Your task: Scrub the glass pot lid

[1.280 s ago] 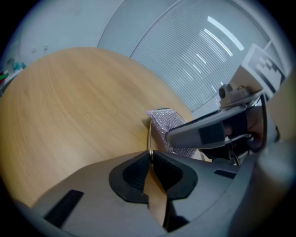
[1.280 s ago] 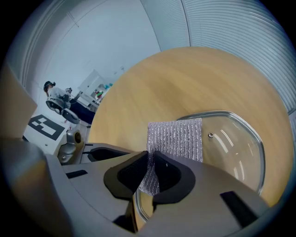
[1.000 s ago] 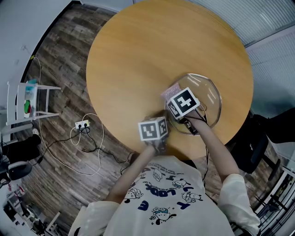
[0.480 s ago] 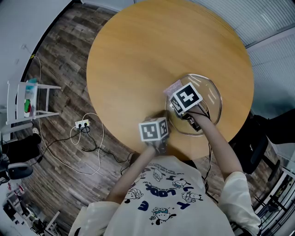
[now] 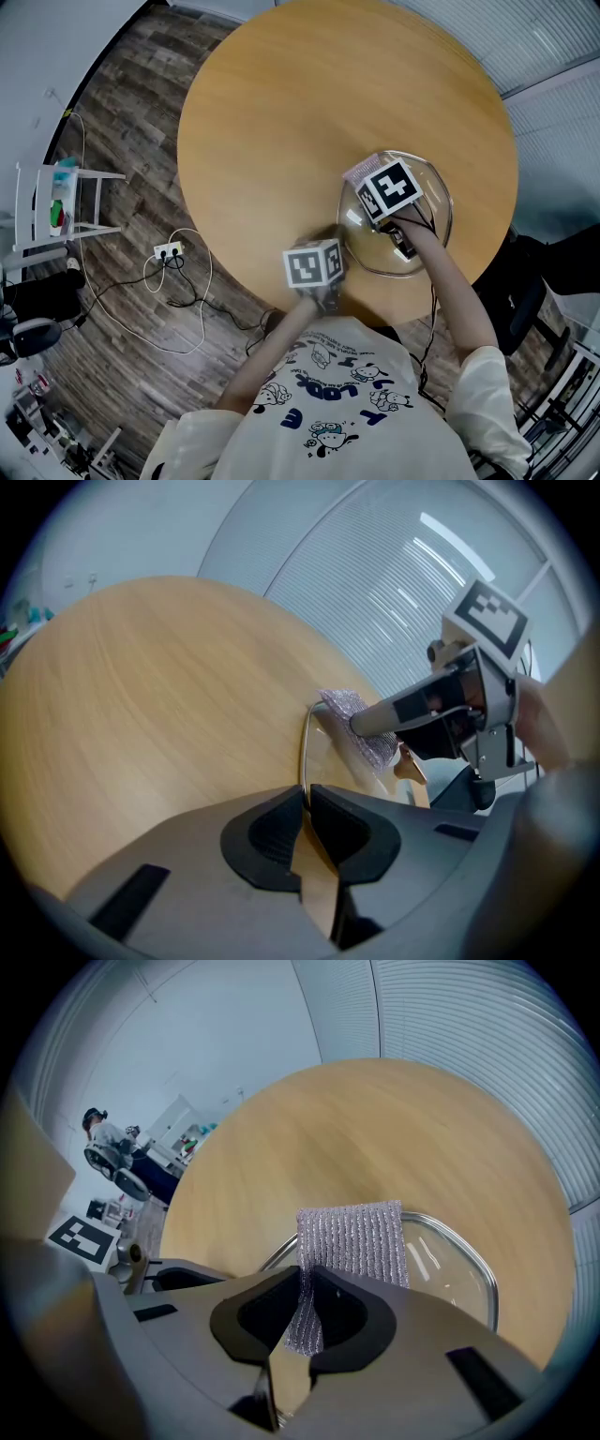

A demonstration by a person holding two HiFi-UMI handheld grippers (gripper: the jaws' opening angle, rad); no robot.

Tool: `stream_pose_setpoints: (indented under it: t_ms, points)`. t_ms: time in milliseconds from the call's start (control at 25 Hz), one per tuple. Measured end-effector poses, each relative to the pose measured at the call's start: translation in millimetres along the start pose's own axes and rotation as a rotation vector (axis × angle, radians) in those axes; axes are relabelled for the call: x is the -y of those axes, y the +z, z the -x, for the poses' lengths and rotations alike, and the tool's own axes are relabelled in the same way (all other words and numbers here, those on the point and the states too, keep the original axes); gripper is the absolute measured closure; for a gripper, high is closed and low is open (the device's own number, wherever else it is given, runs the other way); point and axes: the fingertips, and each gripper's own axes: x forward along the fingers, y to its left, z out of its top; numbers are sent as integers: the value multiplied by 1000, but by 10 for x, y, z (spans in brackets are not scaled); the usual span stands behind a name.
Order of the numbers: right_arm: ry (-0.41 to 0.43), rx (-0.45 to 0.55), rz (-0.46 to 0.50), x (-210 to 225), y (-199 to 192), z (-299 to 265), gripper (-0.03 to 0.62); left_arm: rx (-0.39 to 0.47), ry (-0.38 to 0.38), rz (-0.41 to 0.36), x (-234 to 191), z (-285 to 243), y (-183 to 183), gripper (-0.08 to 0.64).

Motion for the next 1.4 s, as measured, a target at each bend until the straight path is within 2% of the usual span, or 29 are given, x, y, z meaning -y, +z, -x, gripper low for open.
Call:
stream_pose_setpoints:
  t_ms: [440,1400]
  points:
    - [6,38,-61,112,-8,3,531,0,5,-8,-22,-2,-52,523]
    - [-36,80,-172,584,-63,116,531,4,11,-3,-9,-22,-79,523]
